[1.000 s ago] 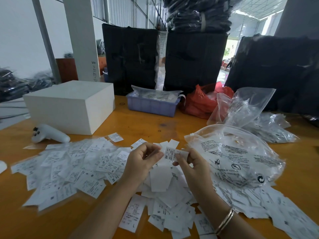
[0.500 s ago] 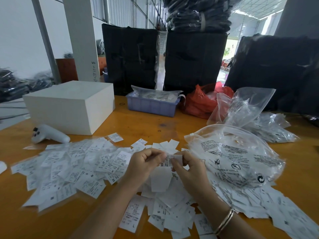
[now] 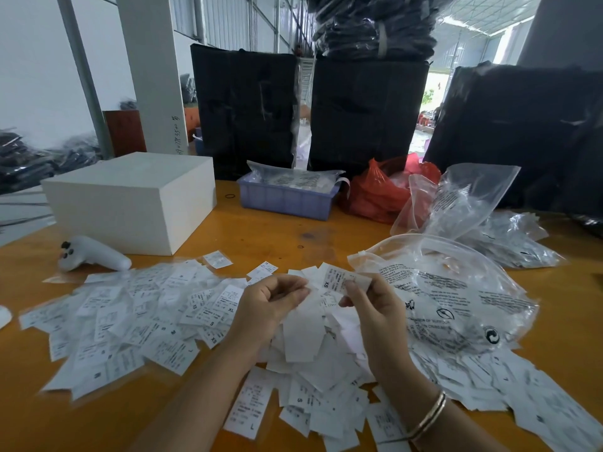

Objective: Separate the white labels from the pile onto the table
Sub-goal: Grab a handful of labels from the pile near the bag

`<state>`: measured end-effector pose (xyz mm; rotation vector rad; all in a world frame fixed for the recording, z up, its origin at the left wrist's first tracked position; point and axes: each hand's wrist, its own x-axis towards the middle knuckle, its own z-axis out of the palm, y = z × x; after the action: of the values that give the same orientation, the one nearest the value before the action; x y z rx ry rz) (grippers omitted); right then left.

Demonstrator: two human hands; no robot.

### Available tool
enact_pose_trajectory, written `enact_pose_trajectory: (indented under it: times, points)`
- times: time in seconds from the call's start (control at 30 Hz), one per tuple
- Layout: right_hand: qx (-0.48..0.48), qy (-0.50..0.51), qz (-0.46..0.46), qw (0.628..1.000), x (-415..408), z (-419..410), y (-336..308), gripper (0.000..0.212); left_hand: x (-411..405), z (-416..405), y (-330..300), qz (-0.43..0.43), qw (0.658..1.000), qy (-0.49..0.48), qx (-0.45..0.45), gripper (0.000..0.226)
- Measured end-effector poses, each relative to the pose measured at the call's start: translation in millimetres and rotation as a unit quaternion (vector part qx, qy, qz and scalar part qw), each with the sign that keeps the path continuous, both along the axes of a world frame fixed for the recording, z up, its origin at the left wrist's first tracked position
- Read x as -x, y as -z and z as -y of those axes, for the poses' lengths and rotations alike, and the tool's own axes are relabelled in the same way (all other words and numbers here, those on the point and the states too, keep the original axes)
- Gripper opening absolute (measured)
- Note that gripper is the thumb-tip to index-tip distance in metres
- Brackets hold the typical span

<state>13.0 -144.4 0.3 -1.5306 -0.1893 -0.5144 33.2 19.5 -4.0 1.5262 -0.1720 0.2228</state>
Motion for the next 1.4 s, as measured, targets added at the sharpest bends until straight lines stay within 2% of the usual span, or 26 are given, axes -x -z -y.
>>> enact_pose_trajectory:
  times: [0.27,0.63,0.8,1.07,1.27,1.4]
  points:
    - [0.109,0.031,0.012,0.994,1.1,-6.4,0.7,0.02,0.4,0.3,1.0,0.015,1.0,0.007,-0.003,0.014]
    - [0.096,0.03,0.016,0.995,-0.2,-7.1,0.1,0.015,0.8,2.2,-0.1,0.017,1.0,0.023,-0.006,0.022]
    - [0.101,0.001,0.011,0.995,-0.2,-8.5,1.1,0.021,2.4,2.4,-0.6,0.015,0.999,0.023,-0.017,0.026]
    - [0.046,0.007,0.007,0.999,1.1,-5.5,-1.2,0.017,2.0,0.7,-0.9,0.016,0.999,0.025,-0.019,0.03]
    - [0.141,0.043,0.03,0.989,3.0,-8.8,1.5,0.022,0.8,-0.4,0.9,0.022,0.999,0.023,-0.015,0.029]
    - [0.157,0.067,0.051,0.984,3.5,-9.3,1.4,0.024,0.9,-0.8,2.1,0.024,0.999,0.028,-0.025,0.029]
